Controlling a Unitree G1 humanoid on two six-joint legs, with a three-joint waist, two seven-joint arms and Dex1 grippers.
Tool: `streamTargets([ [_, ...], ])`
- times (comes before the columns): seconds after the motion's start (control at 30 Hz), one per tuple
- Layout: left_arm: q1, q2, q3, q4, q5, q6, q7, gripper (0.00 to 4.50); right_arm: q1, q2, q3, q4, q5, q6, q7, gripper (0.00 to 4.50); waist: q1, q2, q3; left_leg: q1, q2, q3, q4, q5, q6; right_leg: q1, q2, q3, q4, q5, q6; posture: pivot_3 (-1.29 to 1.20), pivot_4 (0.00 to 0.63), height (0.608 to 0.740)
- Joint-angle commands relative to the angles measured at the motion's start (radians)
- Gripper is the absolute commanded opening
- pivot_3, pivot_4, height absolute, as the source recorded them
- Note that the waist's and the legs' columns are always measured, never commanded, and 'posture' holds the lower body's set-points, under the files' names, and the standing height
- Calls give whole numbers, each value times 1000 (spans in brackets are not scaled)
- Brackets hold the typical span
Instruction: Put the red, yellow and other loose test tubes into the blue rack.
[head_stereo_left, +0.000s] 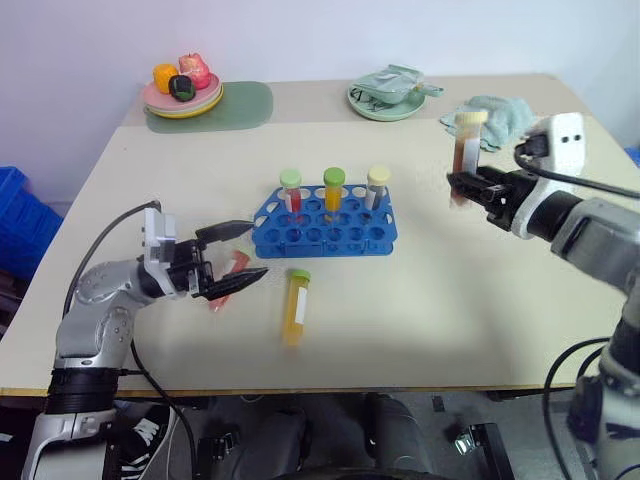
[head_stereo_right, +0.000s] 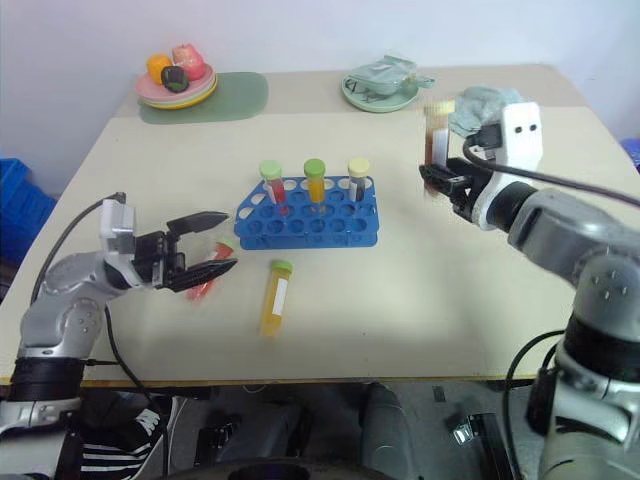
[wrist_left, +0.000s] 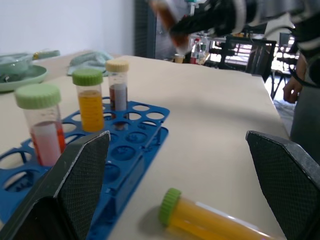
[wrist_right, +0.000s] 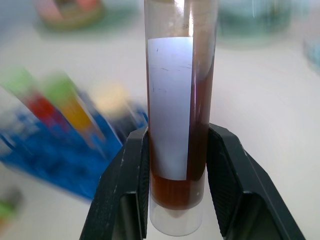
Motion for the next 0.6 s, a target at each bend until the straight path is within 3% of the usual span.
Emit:
streamTargets([
  [0.03,-33,22,37,32,0,-26,-21,4500,84,121,-47,-134,-8,-228,46,1331,-2,0,0,0,0,0,0,0,0,0,0,0,0,0,0,0,150,740],
  [0.17,-56,35,54,90,9,-44,-41,4500,222,244,159,-164,-234,-528,171,1331,-5,0,0,1,0,0,0,0,0,0,0,0,1,0,0,0,150,740],
  [0.33,-50,62,79,99,0,-31,-42,4500,272,340,416,-3,-552,-924,289,1331,-14,1,0,1,0,1,-1,0,0,-2,1,1,2,0,0,0,150,740],
  [0.6,-8,98,99,32,-28,35,-29,4500,218,442,553,349,-752,-1336,397,1331,-29,1,0,2,0,1,-1,0,0,-2,2,1,2,0,0,0,150,740],
])
